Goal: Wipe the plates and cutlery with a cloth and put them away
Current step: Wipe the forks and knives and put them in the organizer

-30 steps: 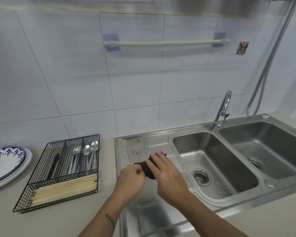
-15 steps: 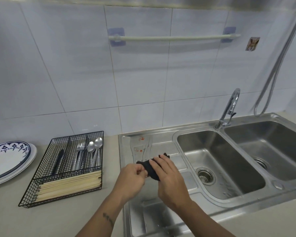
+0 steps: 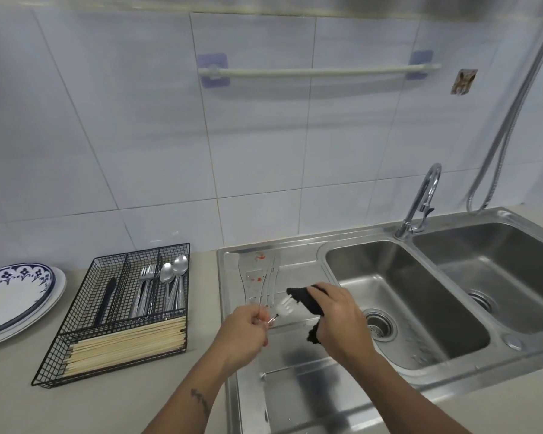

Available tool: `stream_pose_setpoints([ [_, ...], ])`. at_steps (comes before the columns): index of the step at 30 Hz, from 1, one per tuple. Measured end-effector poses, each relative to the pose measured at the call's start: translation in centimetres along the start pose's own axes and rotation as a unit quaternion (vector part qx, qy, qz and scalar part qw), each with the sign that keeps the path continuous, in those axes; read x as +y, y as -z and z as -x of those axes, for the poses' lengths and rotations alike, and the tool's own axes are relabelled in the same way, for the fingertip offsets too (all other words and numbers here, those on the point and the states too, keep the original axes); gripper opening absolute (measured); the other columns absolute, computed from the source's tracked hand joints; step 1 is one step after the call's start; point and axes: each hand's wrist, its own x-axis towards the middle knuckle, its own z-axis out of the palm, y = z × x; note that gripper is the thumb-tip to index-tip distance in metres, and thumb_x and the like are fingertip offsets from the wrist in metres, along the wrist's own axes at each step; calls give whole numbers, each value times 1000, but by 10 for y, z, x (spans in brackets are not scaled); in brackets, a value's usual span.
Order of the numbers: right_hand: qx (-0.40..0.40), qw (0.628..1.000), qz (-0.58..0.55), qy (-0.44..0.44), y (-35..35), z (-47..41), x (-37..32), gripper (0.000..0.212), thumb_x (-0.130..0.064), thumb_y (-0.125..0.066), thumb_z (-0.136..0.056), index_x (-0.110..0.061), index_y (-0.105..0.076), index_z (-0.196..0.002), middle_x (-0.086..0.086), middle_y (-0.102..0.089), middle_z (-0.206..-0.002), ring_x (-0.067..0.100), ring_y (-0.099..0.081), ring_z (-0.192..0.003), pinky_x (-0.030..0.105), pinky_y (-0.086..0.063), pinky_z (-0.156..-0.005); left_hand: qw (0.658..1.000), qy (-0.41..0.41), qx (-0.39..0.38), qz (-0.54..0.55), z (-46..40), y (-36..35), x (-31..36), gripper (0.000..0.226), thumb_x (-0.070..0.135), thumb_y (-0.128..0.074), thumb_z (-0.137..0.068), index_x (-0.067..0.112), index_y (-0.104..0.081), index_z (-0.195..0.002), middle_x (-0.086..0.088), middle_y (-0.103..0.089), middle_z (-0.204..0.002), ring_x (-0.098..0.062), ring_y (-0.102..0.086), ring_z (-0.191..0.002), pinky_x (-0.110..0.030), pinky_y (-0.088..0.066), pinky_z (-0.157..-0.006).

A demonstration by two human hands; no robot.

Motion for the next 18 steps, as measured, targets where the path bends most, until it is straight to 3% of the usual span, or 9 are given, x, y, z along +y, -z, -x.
stream_pose_setpoints([
  [3, 27, 999, -23, -37, 7, -4, 4, 55, 4, -57, -73, -20, -62, -122, -5, -60, -117, 20, -55, -102, 30, -47, -76, 998, 36, 35, 44, -3, -1, -9, 21, 9, -54, -93, 17, -70, -83, -4, -65, -75, -17, -56, -68, -31, -46, -66],
  [5, 34, 997, -52, -54, 10, -4, 3, 54, 3, -54, -77, -22, -60, -124, -4, -59, -116, 20, -55, -101, 28, -46, -77, 992, 45, 70, 98, -4, -2, -7, 19, 9, -56, -95, 16, -70, -86, -1, -63, -73, -16, -52, -65, -28, -43, -63],
  [7, 27, 994, -86, -69, 10, -5, -1, 55, 2, -53, -78, -23, -58, -128, -5, -59, -117, 17, -56, -100, 25, -43, -78, 985, 31, 104, 130, -5, -3, 0, 15, 10, -59, -96, 17, -71, -90, -1, -68, -81, -16, -57, -70, -28, -46, -66],
  [10, 20, 987, -133, -85, 8, -5, -12, 58, 0, -50, -79, -23, -55, -132, -6, -57, -120, 13, -55, -102, 24, -43, -85, 980, -1, 135, 143, -9, -4, 15, 10, 9, -64, -93, 15, -69, -88, -6, -69, -80, -25, -66, -78, -42, -57, -79],
  [13, 34, 989, -135, -54, 6, -1, -29, 61, 2, -51, -78, -23, -55, -133, -7, -55, -125, 14, -53, -110, 26, -45, -92, 975, -14, 150, 163, -11, -8, 30, 3, 9, -67, -87, 11, -68, -85, -10, -71, -76, -33, -71, -80, -51, -60, -81],
  [18, 27, 995, -81, 59, -10, 17, -52, 72, 4, -62, -75, -17, -44, -141, 1, -45, -139, 18, -41, -125, 30, -46, -96, 923, 53, 171, 340, -14, -4, 42, 10, -2, -64, -84, 2, -68, -92, -16, -75, -79, -31, -75, -78, -40, -62, -71],
])
